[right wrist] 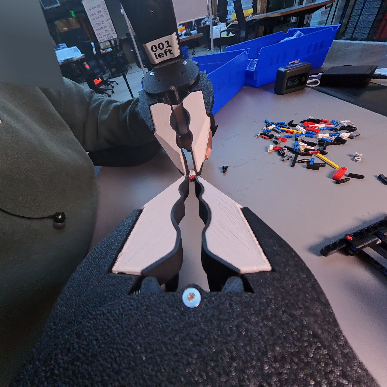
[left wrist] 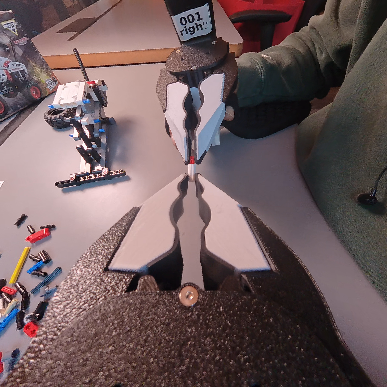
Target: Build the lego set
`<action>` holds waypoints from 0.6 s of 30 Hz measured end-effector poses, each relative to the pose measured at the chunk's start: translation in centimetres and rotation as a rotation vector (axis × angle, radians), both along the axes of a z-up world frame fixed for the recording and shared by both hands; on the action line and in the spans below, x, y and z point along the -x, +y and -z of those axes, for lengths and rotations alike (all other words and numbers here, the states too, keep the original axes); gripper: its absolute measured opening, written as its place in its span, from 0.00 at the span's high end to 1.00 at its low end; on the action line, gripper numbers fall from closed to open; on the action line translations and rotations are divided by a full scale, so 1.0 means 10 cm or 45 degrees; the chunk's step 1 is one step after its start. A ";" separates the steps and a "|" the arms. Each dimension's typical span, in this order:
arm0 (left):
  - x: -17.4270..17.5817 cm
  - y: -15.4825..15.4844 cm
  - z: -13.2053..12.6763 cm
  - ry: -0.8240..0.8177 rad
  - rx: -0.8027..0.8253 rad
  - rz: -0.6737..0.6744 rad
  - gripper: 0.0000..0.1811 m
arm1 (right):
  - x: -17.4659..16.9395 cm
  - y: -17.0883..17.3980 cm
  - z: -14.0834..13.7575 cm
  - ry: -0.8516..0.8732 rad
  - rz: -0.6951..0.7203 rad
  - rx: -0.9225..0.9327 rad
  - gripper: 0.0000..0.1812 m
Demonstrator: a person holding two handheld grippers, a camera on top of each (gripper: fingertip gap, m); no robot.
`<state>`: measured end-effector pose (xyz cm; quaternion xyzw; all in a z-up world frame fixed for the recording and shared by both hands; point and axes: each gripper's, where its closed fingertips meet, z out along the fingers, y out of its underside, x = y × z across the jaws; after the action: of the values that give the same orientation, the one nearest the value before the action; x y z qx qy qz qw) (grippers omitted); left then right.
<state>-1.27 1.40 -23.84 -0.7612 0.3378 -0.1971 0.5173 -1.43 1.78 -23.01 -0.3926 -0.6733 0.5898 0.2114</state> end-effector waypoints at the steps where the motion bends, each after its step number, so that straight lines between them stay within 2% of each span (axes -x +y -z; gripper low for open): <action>1: 0.01 0.00 0.00 0.004 -0.002 -0.006 0.97 | 0.00 0.01 0.00 0.001 0.004 0.003 0.97; 8: 0.06 0.02 -0.01 -0.002 -0.002 -0.046 0.97 | 0.02 0.07 -0.04 0.014 0.045 0.020 0.99; 11: 0.07 0.05 -0.03 -0.072 0.026 -0.070 0.97 | 0.03 0.09 -0.07 0.031 0.068 0.032 0.97; 14: 0.11 0.11 -0.12 -0.291 0.088 -0.122 0.97 | 0.06 0.14 -0.16 0.121 0.118 0.008 0.91; 18: 0.21 0.19 -0.31 -0.732 0.201 -0.160 0.96 | 0.13 0.22 -0.20 0.321 0.258 -0.300 0.84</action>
<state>-3.39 3.31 -20.78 -0.7314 0.1133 -0.3978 0.5422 -2.70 4.00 -21.01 -0.3540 -0.6628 0.5271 0.3968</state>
